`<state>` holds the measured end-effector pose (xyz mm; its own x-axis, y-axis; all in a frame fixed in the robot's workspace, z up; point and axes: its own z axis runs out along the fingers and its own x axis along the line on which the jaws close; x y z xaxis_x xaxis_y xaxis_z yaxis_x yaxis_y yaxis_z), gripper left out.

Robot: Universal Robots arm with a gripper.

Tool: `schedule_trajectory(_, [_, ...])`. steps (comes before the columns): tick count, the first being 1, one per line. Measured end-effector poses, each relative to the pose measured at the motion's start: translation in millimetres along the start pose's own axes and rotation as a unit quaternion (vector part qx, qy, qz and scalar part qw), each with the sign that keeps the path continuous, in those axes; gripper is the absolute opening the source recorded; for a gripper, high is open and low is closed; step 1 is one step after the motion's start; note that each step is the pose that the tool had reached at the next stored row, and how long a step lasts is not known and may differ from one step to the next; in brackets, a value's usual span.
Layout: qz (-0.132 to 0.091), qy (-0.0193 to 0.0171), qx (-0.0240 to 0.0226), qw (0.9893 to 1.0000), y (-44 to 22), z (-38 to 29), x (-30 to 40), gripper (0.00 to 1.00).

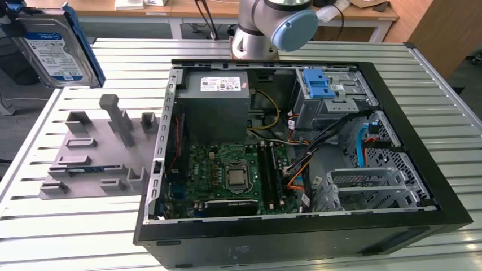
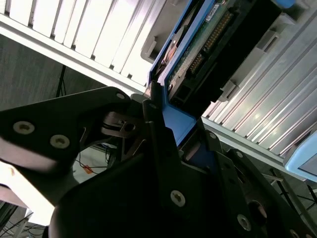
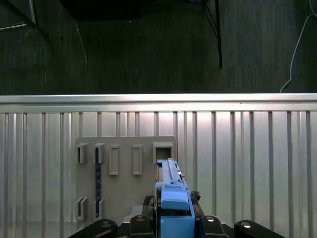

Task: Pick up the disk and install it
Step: 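Pick up the disk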

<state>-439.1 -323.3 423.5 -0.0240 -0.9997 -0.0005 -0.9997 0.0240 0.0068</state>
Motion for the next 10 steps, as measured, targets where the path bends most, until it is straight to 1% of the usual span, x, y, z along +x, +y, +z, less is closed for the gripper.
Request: schedule_trajectory(10, [0.000,0.0000,0.0001,1.0000,0.1,-8.6,-0.2,0.36])
